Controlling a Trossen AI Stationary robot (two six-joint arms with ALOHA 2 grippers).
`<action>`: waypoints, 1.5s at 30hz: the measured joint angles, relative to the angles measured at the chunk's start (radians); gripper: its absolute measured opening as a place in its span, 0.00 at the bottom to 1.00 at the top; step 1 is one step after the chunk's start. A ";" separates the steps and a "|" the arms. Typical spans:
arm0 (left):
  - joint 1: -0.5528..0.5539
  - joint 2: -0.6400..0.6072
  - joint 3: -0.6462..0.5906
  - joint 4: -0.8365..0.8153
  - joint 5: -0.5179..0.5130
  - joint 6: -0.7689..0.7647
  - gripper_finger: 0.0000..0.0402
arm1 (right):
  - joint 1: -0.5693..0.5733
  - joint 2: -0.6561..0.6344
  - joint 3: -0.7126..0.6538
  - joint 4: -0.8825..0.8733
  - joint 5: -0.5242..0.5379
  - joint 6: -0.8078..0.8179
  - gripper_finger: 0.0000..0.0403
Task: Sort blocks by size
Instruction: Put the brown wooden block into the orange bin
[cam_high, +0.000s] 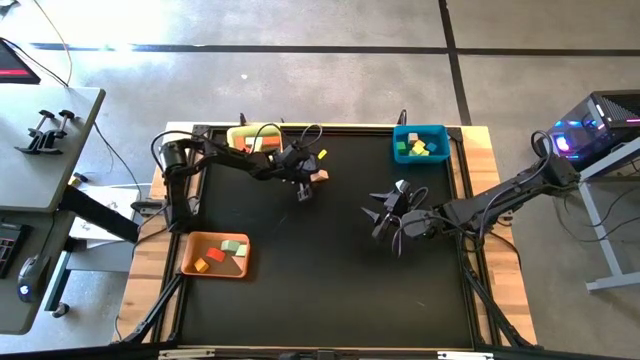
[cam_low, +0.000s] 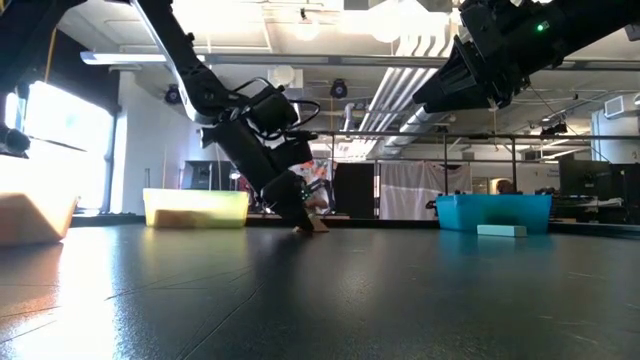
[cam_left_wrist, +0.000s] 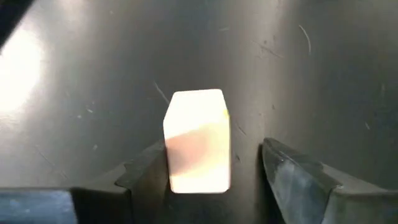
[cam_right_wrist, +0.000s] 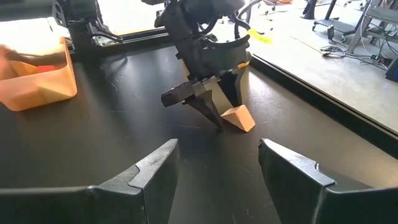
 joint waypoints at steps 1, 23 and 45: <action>0.000 0.000 0.000 -0.004 0.001 -0.001 0.59 | 0.000 0.000 0.000 0.000 0.000 0.000 0.53; -0.218 -0.091 -0.002 -0.092 -0.323 -0.068 0.19 | 0.000 0.000 0.000 -0.001 -0.001 0.000 0.53; -0.951 -0.549 -0.001 -1.042 -0.561 -0.771 0.20 | 0.000 0.000 0.000 0.003 0.000 -0.005 0.53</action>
